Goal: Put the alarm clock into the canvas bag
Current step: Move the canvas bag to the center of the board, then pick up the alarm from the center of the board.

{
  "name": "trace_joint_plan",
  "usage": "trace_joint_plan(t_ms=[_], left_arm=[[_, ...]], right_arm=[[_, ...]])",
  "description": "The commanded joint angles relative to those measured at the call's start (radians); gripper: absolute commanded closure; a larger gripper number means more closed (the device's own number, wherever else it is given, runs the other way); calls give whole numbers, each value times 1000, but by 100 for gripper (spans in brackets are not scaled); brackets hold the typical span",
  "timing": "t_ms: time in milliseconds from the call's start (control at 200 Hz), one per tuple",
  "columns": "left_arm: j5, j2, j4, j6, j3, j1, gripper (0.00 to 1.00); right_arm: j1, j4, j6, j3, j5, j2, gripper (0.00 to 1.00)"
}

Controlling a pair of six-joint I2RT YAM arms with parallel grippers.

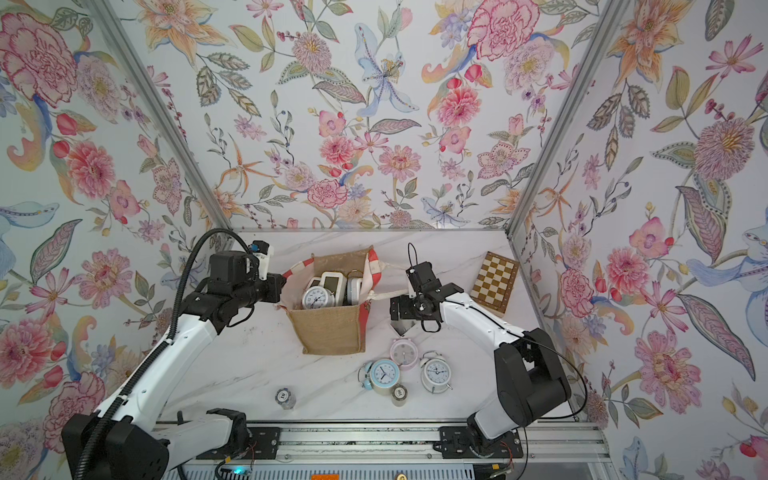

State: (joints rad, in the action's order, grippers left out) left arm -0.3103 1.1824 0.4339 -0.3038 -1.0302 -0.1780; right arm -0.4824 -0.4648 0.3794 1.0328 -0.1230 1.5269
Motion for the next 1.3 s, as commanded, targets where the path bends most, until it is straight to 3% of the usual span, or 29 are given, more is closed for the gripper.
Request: trace_joint_plan(t_ms=[0, 160, 340, 630, 741, 876, 1141, 1296], left_arm=[[-10, 2, -78, -13, -24, 6, 97], [-19, 9, -86, -15, -25, 5, 96], [-19, 14, -85, -14, -29, 5, 96], [-21, 16, -89, -19, -31, 2, 96], [-20, 17, -87, -18, -34, 4, 96], [-20, 18, -90, -20, -34, 2, 96], [-19, 13, -93, -22, -28, -1, 96], [-16, 10, -92, -18, -23, 0, 96]], right_arm=[[19, 2, -12, -23, -77, -3, 1], [-19, -76, -151, -19, -165, 54, 1], [-93, -178, -294, -20, -108, 50, 1], [-81, -190, -325, -30, -59, -48, 1], [-30, -192, -207, -2, -36, -44, 1], [20, -179, 37, 42, -45, 5, 1], [10, -170, 627, 96, 175, 87, 1], [5, -171, 779, 114, 210, 148, 1]])
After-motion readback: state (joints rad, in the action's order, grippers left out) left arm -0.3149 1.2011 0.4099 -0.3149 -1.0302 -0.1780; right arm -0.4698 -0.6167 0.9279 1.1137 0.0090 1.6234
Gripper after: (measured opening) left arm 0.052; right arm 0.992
